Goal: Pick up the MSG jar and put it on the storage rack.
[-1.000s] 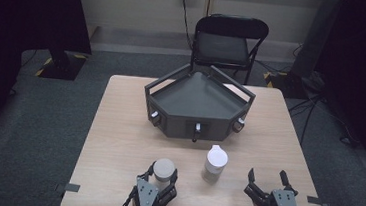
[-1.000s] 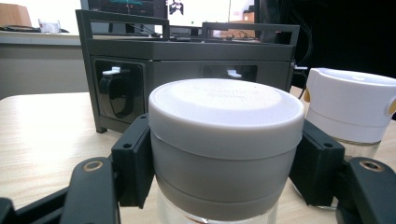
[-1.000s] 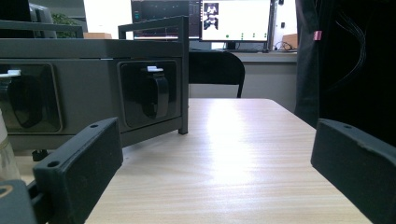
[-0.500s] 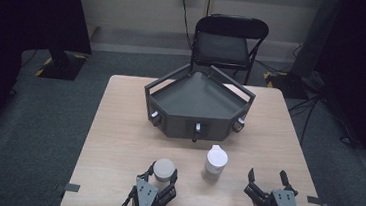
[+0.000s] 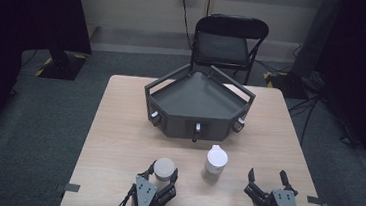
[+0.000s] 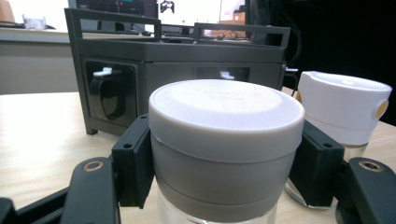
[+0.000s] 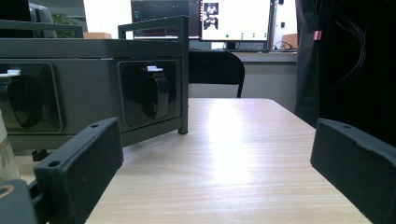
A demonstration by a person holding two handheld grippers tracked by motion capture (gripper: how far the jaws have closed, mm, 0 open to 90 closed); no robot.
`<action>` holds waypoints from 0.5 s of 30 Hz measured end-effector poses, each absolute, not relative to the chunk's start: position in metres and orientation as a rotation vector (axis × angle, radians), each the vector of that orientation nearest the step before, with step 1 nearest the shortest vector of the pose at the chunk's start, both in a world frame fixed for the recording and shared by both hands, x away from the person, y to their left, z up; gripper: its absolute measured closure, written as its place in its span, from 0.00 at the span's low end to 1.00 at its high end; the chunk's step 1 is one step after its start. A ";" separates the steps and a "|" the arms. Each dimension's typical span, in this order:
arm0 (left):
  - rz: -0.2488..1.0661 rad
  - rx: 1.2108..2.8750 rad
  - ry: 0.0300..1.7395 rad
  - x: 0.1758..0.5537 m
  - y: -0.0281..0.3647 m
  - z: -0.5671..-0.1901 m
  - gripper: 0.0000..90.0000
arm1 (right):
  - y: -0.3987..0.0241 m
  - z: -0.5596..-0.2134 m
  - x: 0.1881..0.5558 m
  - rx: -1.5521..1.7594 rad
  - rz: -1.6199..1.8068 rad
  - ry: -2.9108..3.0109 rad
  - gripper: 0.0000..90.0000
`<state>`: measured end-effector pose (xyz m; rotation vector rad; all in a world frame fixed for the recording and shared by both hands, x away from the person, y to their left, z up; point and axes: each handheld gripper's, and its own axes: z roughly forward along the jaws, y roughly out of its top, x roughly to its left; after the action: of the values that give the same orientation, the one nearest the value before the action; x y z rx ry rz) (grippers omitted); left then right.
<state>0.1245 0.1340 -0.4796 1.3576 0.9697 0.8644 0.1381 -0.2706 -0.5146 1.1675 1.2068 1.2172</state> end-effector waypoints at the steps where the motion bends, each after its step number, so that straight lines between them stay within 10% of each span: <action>1: 0.862 1.360 0.952 0.125 0.136 -0.479 0.37 | -0.271 -0.515 0.138 1.167 1.217 1.207 0.01; 15: 0.827 1.402 0.868 0.142 0.147 -0.460 0.37 | -0.271 -0.515 0.138 1.168 1.217 1.206 0.01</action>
<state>0.1421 0.1474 -0.4598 1.4016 0.8675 0.8269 0.1381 -0.2706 -0.5147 1.1680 1.2061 1.2170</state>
